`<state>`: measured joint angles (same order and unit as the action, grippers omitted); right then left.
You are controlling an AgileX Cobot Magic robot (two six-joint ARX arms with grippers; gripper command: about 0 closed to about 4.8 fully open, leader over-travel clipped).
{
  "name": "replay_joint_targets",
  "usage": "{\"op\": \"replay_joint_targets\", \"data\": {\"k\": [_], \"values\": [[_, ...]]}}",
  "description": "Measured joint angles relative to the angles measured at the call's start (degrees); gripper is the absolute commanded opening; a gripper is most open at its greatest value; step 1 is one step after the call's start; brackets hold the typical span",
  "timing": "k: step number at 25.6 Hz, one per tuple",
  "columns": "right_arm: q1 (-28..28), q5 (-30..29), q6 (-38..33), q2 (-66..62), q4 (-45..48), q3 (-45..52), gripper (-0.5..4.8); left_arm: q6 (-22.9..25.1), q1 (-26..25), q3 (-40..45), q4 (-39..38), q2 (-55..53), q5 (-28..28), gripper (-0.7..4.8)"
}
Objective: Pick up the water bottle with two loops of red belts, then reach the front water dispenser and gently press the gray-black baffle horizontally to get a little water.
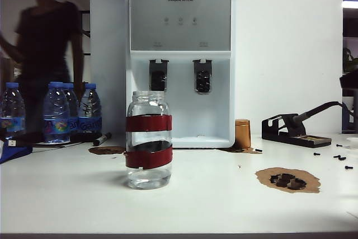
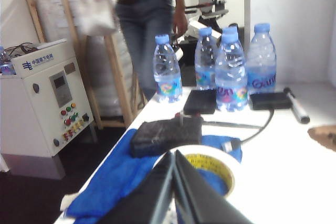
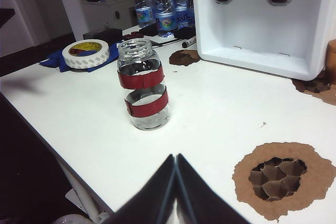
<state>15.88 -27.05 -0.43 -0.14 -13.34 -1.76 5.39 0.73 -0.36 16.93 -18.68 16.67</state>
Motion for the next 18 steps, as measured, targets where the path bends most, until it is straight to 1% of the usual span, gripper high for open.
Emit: {"op": "replay_joint_targets", "data": {"k": [2,4,7,11,13,16,18], "values": [[0.0,0.0,0.0,0.0,0.0,0.0,-0.02,0.0,0.0,0.0,-4.9,2.2,-0.1,-0.04],[0.0,0.0,0.0,0.0,0.0,0.0,-0.01,0.1,0.0,0.0,-8.6,5.0,-1.8,-0.04],[0.0,0.0,-0.5,0.0,0.0,0.0,-0.01,0.1,0.0,0.0,-17.9,10.6,-8.1,-0.04],[0.0,0.0,-1.1,0.0,0.0,0.0,-0.01,0.2,0.0,0.0,-24.3,15.0,-13.8,-0.04],[0.0,0.1,-1.2,0.0,0.0,0.0,-0.01,0.2,0.0,0.0,-26.2,17.3,-15.7,-0.04],[0.0,0.1,-1.2,0.0,0.0,0.0,-0.02,0.2,0.0,0.0,-25.5,18.6,-16.5,-0.04],[0.0,0.2,-1.3,0.0,0.0,0.0,-0.01,0.2,0.0,0.0,-26.3,18.6,-16.7,-0.04]]}}
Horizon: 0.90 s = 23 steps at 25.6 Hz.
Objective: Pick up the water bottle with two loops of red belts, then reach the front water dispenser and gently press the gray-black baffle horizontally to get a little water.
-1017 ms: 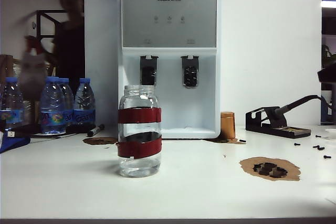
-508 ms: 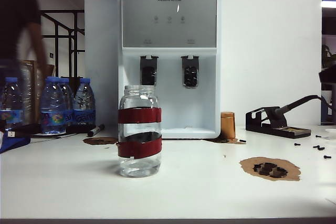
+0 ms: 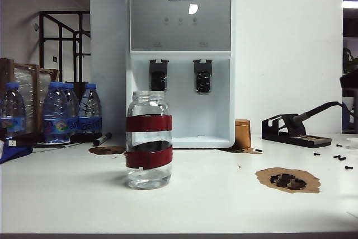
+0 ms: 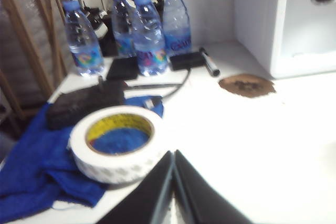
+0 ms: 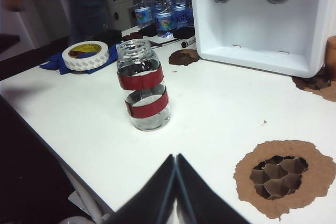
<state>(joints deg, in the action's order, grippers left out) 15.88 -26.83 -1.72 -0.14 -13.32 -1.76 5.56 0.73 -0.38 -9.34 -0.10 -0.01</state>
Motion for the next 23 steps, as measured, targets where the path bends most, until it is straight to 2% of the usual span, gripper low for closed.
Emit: {"op": "replay_joint_targets", "data": {"k": [23], "values": [[0.0,0.0,-1.1,0.0,0.0,0.0,-0.01,0.0,0.0,0.0,0.0,0.0,0.0,-0.04]]}}
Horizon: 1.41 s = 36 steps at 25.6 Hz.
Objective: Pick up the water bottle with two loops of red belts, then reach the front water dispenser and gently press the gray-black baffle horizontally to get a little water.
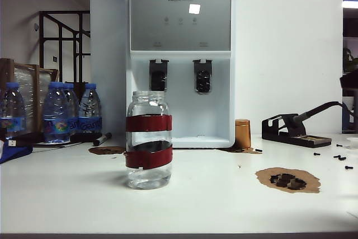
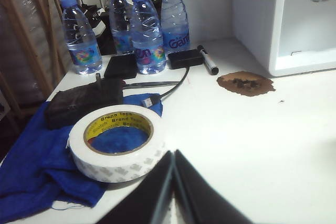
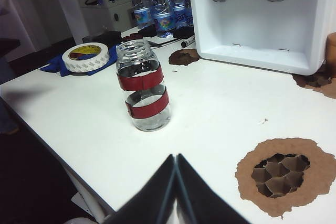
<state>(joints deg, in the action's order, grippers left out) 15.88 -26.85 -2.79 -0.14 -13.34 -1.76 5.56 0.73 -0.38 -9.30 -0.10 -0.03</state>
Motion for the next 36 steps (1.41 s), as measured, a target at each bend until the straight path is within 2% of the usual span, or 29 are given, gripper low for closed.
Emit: {"op": "replay_joint_targets", "data": {"k": [23,30,36], "values": [[0.0,0.5,-0.2,0.0,0.0,0.0,-0.02,0.0,0.0,0.0,0.0,0.0,0.0,-0.04],[0.0,4.3,-0.4,0.0,0.0,0.0,-0.02,0.0,0.0,0.0,0.0,0.0,0.0,-0.04],[0.0,4.4,-0.4,0.0,0.0,0.0,-0.02,0.0,0.0,0.0,0.0,0.0,0.0,-0.04]]}}
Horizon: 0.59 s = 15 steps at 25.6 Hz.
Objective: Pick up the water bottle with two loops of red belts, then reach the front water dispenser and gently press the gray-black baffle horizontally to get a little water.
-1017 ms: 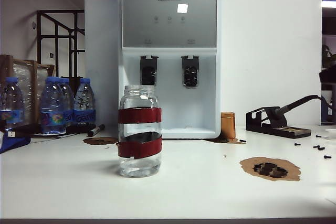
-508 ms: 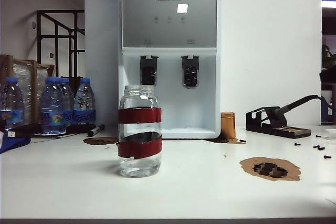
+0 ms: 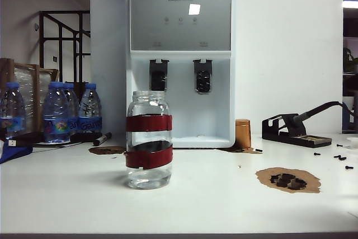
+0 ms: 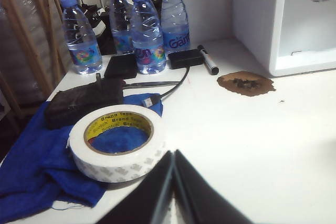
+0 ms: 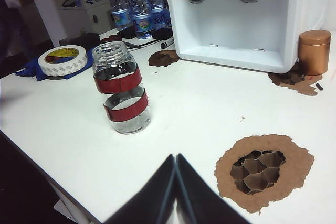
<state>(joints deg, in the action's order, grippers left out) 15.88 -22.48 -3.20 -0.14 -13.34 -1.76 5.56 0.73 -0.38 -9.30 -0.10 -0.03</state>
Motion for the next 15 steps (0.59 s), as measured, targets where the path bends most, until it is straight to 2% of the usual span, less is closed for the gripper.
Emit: {"op": "replay_joint_targets", "data": {"k": [8,12,15], "values": [[0.0,1.9,0.0,0.0,0.0,0.0,-0.02,0.0,0.0,0.0,0.0,0.0,0.0,-0.04],[0.0,5.6,0.0,0.0,0.0,0.0,-0.02,0.0,0.0,0.0,0.0,0.0,0.0,-0.04],[0.0,6.0,0.0,0.0,0.0,0.0,-0.02,0.0,0.0,0.0,0.0,0.0,0.0,-0.04]]}}
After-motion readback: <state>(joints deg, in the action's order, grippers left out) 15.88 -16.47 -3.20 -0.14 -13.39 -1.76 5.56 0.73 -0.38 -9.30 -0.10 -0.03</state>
